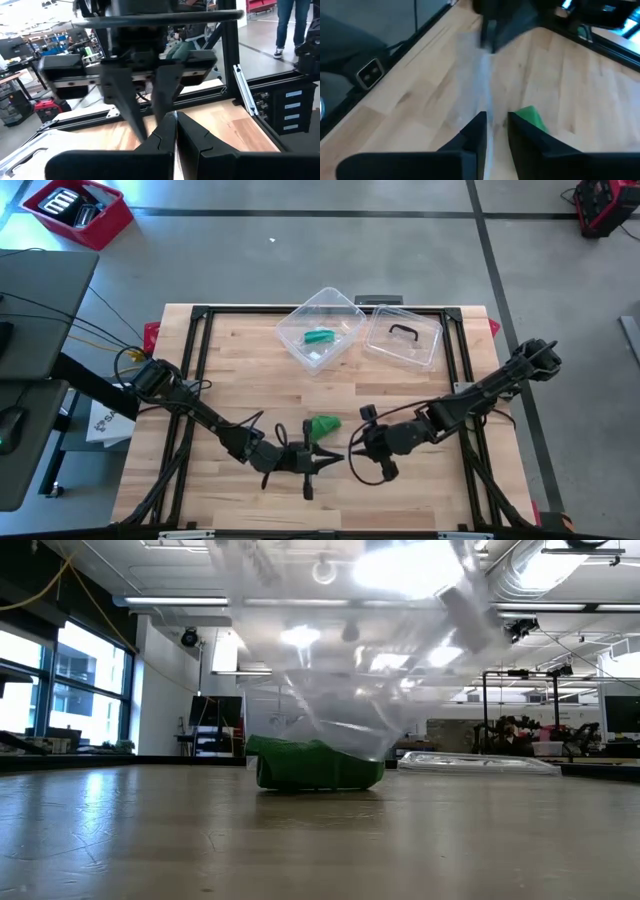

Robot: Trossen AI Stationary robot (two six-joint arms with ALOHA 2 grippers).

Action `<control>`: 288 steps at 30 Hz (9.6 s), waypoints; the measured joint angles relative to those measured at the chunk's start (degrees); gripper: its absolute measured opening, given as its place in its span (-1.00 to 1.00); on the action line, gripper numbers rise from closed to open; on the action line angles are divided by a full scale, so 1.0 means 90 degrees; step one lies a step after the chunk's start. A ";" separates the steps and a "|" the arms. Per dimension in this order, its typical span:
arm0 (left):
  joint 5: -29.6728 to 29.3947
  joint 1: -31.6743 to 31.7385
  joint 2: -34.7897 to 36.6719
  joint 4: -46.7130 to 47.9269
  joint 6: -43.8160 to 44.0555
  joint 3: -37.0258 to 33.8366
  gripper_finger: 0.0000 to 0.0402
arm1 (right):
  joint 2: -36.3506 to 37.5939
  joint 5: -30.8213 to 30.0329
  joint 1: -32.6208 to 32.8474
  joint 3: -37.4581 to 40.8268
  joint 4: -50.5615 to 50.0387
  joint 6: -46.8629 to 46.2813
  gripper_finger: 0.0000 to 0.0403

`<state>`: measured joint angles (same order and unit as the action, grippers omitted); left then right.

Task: Roll bandage
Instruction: Open the transparent zip bag

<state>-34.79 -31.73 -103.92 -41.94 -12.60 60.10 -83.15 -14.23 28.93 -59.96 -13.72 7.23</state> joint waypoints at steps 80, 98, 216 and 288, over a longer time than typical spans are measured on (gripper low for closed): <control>-0.0325 0.1045 0.0445 0.3857 0.1389 0.1400 -0.21 | -0.0482 -0.1631 -0.0812 -0.0971 -0.3125 -0.0485 -1.00; -0.0325 0.1241 0.0447 0.3841 0.1613 0.1406 -0.21 | -0.0467 -0.1624 -0.1050 -0.0971 -0.3010 -0.0470 -1.00; 0.0586 0.1916 0.0185 0.6499 0.4952 0.1404 -1.00 | -0.1151 -0.0619 -0.1525 -0.0610 -0.0971 0.1889 -0.26; -0.0794 0.1554 0.0418 0.6188 0.4298 0.1404 -1.00 | -0.1144 0.0152 -0.1805 -0.1078 -0.2037 0.2571 -0.26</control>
<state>-41.93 -17.74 -100.16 13.75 26.08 72.73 -93.45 -12.86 12.69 -69.67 -32.05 30.36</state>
